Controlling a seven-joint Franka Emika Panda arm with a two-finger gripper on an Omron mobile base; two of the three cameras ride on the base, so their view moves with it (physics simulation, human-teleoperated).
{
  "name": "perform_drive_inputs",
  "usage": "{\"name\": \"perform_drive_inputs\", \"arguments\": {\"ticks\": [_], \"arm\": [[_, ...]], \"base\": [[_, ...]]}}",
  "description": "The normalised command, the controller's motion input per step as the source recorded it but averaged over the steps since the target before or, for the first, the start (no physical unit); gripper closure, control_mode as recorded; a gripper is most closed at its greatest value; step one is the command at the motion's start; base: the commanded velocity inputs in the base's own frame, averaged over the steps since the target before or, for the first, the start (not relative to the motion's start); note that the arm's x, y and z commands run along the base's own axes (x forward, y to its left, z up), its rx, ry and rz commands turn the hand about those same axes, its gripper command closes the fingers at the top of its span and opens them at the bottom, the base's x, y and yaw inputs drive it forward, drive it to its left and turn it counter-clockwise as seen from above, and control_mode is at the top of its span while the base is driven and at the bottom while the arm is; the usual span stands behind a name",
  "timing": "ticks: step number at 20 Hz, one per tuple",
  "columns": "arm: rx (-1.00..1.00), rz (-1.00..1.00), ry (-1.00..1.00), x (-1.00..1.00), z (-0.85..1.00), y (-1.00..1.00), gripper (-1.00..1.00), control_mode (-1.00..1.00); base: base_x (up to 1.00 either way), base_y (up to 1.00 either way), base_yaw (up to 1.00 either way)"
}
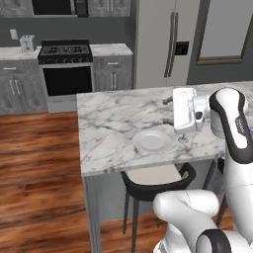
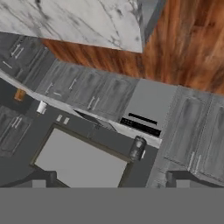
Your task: Retrieve the wine glasses from the counter and place one next to each plate.
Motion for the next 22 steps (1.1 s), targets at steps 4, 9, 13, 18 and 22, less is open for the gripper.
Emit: {"name": "perform_drive_inputs", "arguments": {"ticks": [4, 9, 13, 18, 22], "arm": [[0.0, 0.0, 0.0, 0.0, 0.0, 0.0, -1.0, 1.0], [0.0, 0.0, 0.0, 0.0, 0.0, 0.0, -1.0, 1.0], [0.0, 0.0, 0.0, 0.0, 0.0, 0.0, -1.0, 1.0], [0.0, 0.0, 0.0, 0.0, 0.0, 0.0, -1.0, 1.0], [0.0, 0.0, 0.0, 0.0, 0.0, 0.0, -1.0, 1.0]], "base": [[-1.0, 1.0, 0.02], [-0.92, 1.0, 0.04], [-0.45, 1.0, 0.12], [-0.07, 1.0, 0.37], [0.0, 0.84, 0.58]]}}
